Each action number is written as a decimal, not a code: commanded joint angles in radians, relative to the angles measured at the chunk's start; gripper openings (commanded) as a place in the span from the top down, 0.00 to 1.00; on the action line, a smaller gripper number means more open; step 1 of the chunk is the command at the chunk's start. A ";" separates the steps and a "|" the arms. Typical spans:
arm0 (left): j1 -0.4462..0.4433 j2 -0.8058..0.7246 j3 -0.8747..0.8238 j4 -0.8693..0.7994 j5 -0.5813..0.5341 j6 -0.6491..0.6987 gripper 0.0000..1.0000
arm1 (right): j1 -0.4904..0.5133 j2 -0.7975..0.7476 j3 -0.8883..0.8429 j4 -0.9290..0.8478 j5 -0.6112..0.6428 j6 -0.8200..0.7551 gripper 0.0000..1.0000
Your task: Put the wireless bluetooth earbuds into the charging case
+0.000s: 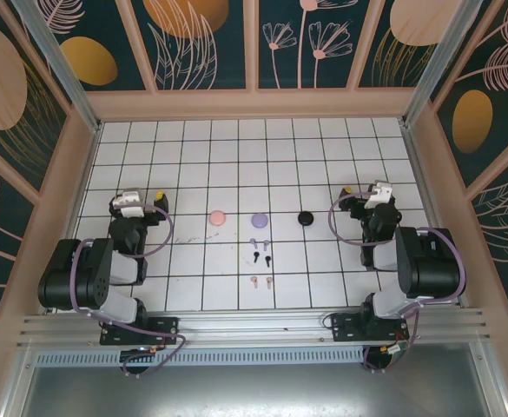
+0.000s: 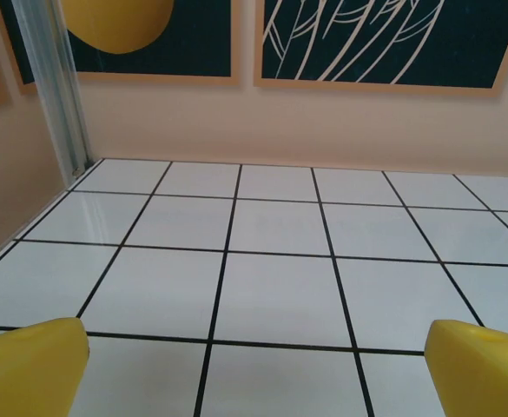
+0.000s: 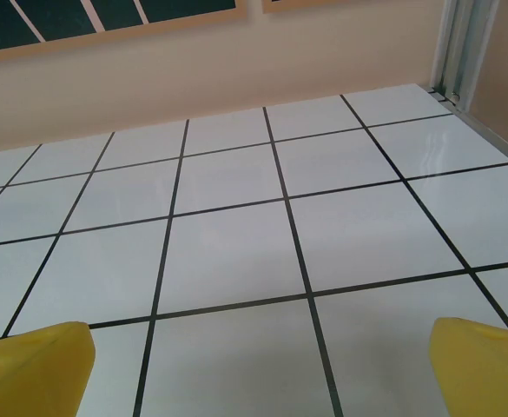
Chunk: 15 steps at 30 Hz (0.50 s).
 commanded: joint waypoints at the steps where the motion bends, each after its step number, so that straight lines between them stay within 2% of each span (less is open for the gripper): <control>1: 0.005 0.002 0.040 -0.024 0.023 -0.003 0.01 | -0.008 0.001 0.018 0.026 -0.018 -0.012 0.01; 10: 0.005 0.005 0.077 -0.089 0.054 0.008 0.01 | -0.009 0.002 0.016 0.026 -0.019 -0.011 0.01; 13: 0.005 0.006 0.084 -0.102 0.032 0.000 0.01 | -0.010 0.001 0.016 0.026 -0.020 -0.012 0.01; 15: 0.005 0.007 0.100 -0.129 -0.022 -0.021 0.01 | -0.010 0.001 0.017 0.026 -0.020 -0.011 0.01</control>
